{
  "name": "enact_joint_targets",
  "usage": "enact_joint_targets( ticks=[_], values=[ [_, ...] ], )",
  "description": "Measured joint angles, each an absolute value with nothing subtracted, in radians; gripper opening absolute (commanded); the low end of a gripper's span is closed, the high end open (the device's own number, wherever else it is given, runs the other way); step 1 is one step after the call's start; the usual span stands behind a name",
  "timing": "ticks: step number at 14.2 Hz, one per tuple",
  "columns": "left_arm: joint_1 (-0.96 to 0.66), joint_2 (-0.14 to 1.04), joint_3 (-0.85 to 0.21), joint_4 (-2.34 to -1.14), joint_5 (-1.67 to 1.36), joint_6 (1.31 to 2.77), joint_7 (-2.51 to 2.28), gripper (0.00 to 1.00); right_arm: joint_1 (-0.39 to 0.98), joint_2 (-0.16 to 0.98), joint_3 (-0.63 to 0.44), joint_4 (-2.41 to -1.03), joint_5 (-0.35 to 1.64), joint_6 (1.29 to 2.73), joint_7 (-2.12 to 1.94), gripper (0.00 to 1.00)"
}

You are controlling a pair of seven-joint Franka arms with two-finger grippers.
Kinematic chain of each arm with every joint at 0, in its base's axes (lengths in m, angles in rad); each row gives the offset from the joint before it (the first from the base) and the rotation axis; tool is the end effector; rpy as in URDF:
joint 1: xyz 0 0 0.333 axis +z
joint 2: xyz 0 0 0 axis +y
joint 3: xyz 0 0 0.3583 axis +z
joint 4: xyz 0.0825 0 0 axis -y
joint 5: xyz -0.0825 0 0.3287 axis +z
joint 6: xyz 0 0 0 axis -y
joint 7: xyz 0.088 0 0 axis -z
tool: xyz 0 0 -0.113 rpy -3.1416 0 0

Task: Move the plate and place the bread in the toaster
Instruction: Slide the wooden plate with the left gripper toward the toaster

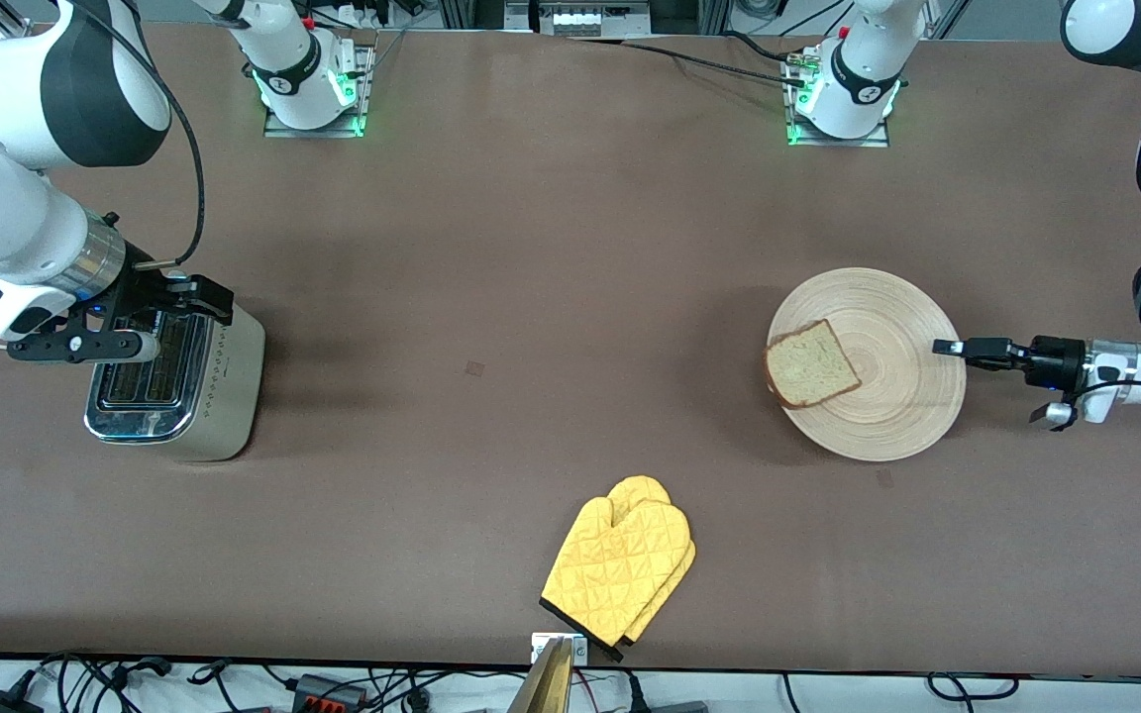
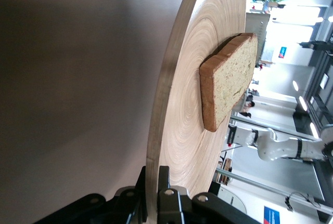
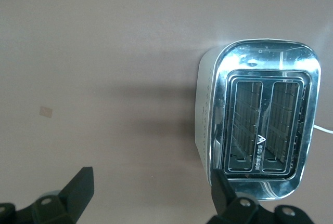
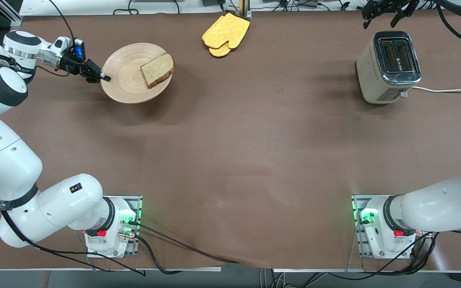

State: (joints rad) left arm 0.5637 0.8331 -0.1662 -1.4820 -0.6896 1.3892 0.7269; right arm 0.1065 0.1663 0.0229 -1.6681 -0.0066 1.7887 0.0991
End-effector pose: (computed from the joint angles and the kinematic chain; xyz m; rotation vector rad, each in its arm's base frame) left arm 0.5811 0.1796 0.2488 1.9512 -0.1104 -0.3367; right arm 0.5578 0.0710 0.5498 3.1326 0.0496 -0.0706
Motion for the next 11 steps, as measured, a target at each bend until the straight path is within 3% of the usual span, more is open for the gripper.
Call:
enact_joint_targets(
  ticks=[3,11],
  values=[
    [0.537,0.832,-0.236,-1.477,-0.731,1.398,0.683,0.01,0.107,0.161,0.022,-1.665,-0.007,1.79,0.099,1.0],
    [0.252,0.832,-0.248,-1.473,-0.942,1.619,0.593,0.01,0.105,0.144,0.011,-1.667,-0.007,1.786,0.099,1.0]
  ],
)
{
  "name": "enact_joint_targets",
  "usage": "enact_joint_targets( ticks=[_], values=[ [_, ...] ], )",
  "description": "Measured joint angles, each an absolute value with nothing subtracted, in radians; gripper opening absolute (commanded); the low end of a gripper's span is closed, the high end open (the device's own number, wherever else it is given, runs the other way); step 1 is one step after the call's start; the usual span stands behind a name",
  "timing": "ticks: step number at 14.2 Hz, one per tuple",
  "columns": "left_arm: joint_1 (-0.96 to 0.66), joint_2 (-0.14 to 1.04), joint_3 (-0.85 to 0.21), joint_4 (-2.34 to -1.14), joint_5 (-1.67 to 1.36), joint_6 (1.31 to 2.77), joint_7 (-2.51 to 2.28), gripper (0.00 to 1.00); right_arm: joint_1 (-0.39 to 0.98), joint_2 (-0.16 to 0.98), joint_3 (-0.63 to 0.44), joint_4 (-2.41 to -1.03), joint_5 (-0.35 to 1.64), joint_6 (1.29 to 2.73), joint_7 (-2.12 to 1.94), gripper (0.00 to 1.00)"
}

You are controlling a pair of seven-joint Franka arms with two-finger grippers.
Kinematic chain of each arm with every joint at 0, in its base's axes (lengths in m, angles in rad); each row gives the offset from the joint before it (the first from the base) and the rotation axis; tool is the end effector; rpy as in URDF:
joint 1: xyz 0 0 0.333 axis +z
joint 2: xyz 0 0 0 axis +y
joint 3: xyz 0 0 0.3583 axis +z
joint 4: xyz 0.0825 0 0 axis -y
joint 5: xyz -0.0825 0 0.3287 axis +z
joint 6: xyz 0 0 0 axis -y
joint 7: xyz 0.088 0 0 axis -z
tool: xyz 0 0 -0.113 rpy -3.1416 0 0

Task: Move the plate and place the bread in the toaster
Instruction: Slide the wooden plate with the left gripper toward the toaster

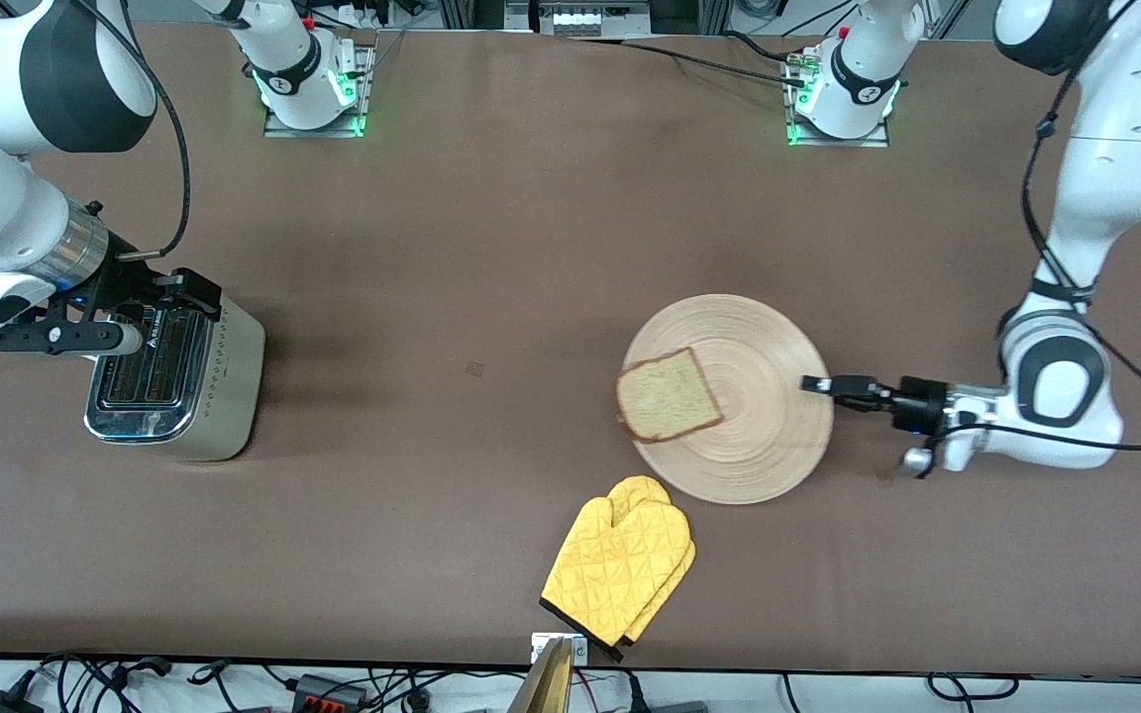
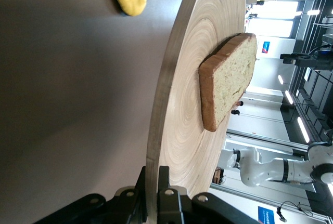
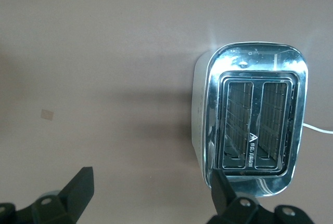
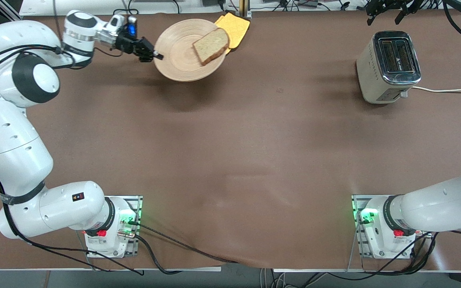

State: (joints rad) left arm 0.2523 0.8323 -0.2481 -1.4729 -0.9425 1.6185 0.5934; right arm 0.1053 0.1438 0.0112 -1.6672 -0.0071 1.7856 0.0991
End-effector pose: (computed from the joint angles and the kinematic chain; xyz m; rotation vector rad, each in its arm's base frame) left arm 0.6536 -0.0465 0.2715 1.8999 -0.1500 -0.2948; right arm 0.5533 0.0637 0.5625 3.1332 0.0296 -0.0387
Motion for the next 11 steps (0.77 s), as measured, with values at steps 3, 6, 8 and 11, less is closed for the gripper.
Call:
enact_joint_targets(
  ticks=[3,6,8,11],
  values=[
    [0.12,0.835,-0.248,-1.473,-1.03,1.721,0.551,0.01,0.096,0.144,0.008,-1.667,-0.008,1.786,0.099,1.0],
    [-0.002,0.844,-0.247,-1.474,-1.096,1.808,0.496,0.01,0.094,0.144,0.008,-1.667,-0.008,1.786,0.099,1.0],
    [-0.05,0.855,-0.247,-1.474,-1.101,1.825,0.448,0.01,0.094,0.144,0.008,-1.667,-0.008,1.785,0.099,1.0],
    [-0.113,0.869,-0.247,-1.473,-1.102,1.831,0.437,0.01,0.093,0.144,0.008,-1.667,-0.008,1.785,0.099,1.0]
  ],
)
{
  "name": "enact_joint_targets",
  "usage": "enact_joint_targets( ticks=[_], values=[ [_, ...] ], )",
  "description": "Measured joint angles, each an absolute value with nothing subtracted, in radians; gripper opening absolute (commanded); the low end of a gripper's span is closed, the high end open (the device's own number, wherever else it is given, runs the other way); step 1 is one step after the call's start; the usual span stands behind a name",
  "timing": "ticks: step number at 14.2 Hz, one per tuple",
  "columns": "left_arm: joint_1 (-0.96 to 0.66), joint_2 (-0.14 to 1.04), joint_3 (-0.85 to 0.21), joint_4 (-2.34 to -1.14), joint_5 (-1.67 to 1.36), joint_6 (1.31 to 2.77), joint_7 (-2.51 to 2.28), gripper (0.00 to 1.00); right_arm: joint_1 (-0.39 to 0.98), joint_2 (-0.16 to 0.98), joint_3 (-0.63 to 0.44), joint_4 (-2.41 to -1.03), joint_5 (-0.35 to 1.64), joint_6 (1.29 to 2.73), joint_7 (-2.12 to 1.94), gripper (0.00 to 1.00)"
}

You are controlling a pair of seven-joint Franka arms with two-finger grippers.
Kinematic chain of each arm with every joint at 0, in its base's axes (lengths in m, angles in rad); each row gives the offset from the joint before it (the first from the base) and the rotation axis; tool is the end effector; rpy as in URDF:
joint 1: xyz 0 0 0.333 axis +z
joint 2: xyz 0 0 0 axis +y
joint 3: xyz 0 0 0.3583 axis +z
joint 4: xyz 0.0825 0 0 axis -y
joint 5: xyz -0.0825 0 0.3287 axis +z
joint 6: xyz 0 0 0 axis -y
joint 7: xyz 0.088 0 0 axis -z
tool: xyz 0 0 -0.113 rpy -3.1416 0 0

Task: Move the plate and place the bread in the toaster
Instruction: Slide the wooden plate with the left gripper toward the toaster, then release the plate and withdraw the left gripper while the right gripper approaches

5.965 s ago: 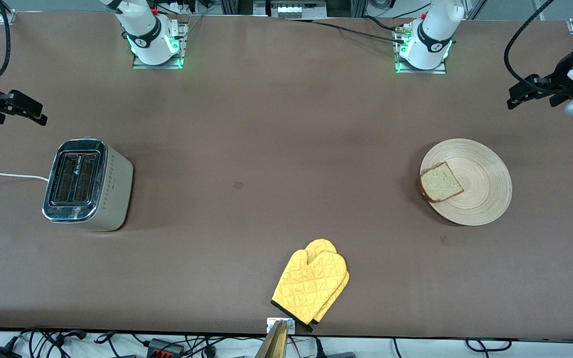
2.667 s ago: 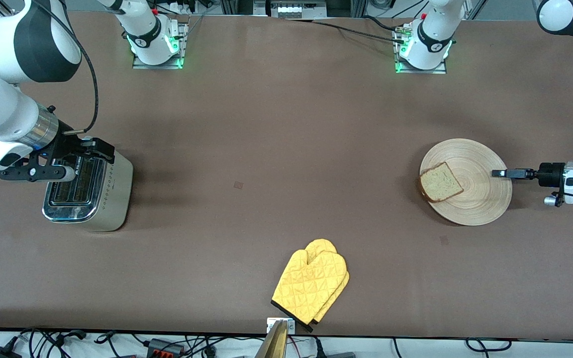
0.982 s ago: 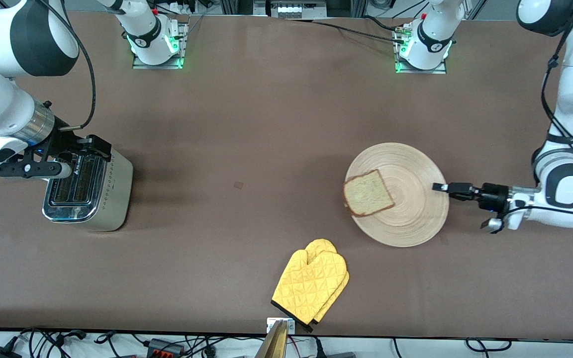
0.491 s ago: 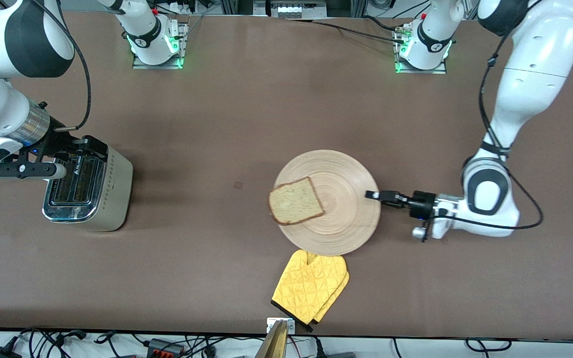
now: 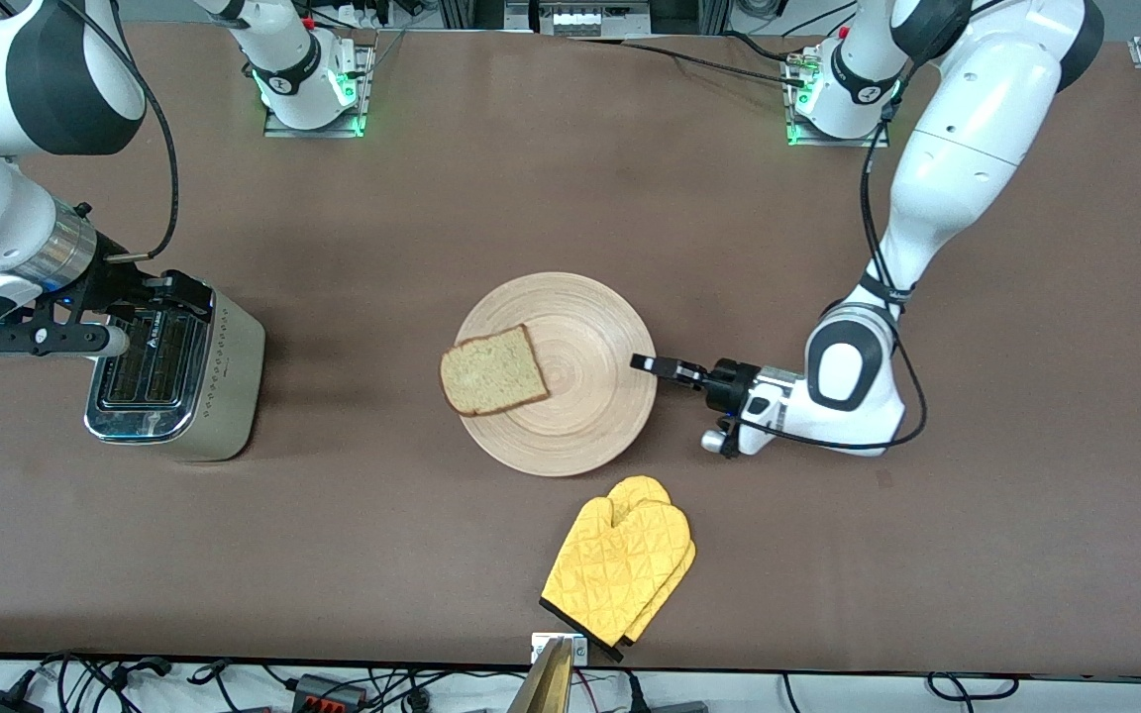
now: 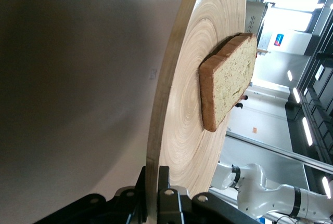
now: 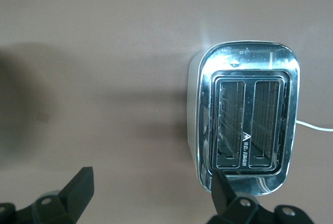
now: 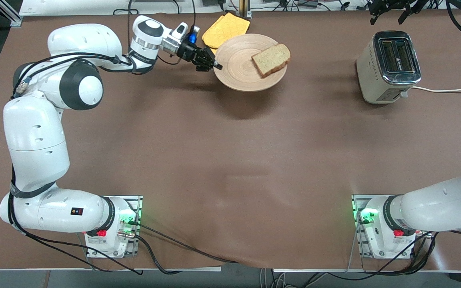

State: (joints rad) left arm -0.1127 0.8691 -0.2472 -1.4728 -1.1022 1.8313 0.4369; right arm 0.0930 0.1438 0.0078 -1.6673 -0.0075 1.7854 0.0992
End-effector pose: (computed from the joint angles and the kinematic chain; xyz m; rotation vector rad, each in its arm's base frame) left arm 0.6255 -0.2739 0.2503 1.9222 -0.1228 -0.4444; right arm 0.5542 0.0551 0.5625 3.1326 0.0051 -0.0391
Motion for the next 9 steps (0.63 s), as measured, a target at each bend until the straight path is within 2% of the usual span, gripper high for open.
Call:
enact_joint_targets(
  ticks=[6,9],
  values=[
    [-0.228,0.881,-0.247,-1.459,-1.159,1.976,0.435,0.01,0.082,0.144,0.007,-1.667,-0.008,1.777,0.1,1.0],
    [-0.256,0.905,-0.247,-1.44,-1.166,2.001,0.435,0.01,0.076,0.144,0.007,-1.668,-0.008,1.776,0.1,1.0]
  ],
)
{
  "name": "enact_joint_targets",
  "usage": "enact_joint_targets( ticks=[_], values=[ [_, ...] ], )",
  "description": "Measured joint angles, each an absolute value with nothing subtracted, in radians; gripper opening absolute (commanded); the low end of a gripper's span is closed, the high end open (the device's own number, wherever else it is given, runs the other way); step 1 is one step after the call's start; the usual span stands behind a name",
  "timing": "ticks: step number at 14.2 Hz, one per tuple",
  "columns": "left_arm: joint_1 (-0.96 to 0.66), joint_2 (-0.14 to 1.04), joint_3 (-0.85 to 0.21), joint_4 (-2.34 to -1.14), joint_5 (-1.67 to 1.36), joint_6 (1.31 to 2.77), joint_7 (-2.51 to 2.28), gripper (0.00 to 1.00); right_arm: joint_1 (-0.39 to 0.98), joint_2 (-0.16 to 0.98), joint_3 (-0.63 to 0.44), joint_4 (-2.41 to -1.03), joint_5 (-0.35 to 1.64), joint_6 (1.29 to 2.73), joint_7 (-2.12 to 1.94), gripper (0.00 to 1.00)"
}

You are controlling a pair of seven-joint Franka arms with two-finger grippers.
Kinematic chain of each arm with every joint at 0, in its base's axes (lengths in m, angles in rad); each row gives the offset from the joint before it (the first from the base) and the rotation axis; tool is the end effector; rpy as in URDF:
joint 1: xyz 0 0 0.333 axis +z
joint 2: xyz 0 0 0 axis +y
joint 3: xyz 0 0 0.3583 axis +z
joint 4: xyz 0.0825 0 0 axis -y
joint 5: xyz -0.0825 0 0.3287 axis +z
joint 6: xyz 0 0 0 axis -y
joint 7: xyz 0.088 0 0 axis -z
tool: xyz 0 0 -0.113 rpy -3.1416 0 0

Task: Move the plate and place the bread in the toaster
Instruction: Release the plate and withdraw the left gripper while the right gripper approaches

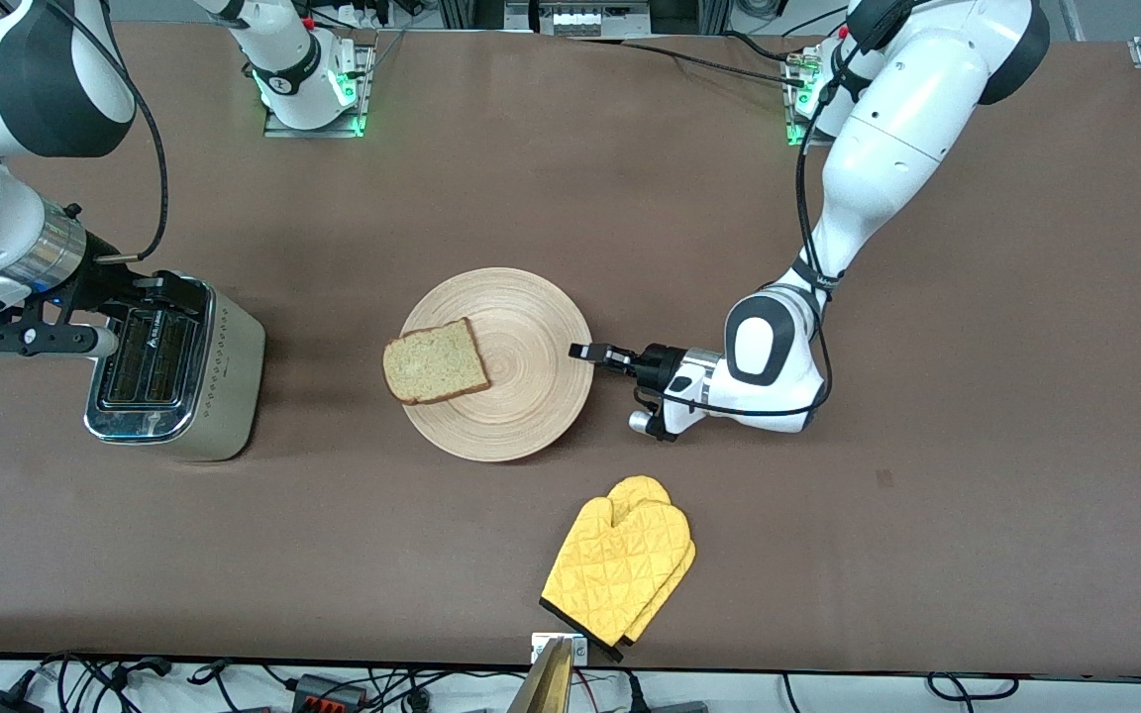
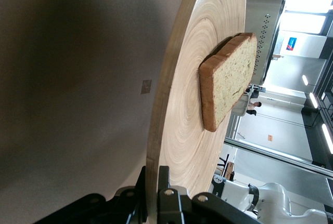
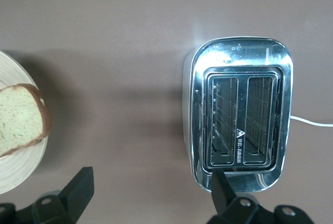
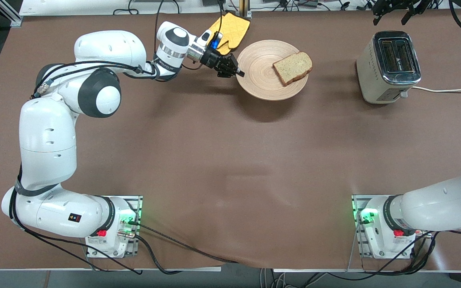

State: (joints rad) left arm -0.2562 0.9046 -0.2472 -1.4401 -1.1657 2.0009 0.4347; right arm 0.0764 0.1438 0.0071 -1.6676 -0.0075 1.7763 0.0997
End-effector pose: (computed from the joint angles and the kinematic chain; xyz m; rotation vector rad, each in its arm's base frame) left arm 0.6093 -0.3537 0.2357 1.9719 -0.1203 -0.3797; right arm 0.5540 0.0454 0.5616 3.1316 -0.0229 -0.0538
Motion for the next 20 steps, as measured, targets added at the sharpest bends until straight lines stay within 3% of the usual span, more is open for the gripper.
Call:
enact_joint_targets(
  ticks=[5,8,10,15,20],
  values=[
    [-0.294,0.947,-0.247,-1.427,-1.201,2.096,0.436,0.03,0.076,0.145,0.007,-1.668,-0.008,1.776,0.1,1.0],
    [-0.317,0.981,-0.247,-1.4,-1.209,2.123,0.436,0.16,0.074,0.147,0.007,-1.668,-0.008,1.776,0.1,1.0],
    [-0.329,0.996,-0.247,-1.389,-1.219,2.137,0.433,0.33,0.07,0.147,0.007,-1.669,-0.008,1.775,0.1,1.0],
    [-0.323,0.996,-0.241,-1.368,-1.223,2.128,0.434,0.41,0.068,0.148,0.007,-1.669,-0.008,1.775,0.1,1.0],
    [-0.199,0.993,-0.228,-1.359,-1.022,1.96,0.435,0.42,0.068,0.159,0.007,-1.675,-0.006,1.775,0.1,1.0]
  ],
)
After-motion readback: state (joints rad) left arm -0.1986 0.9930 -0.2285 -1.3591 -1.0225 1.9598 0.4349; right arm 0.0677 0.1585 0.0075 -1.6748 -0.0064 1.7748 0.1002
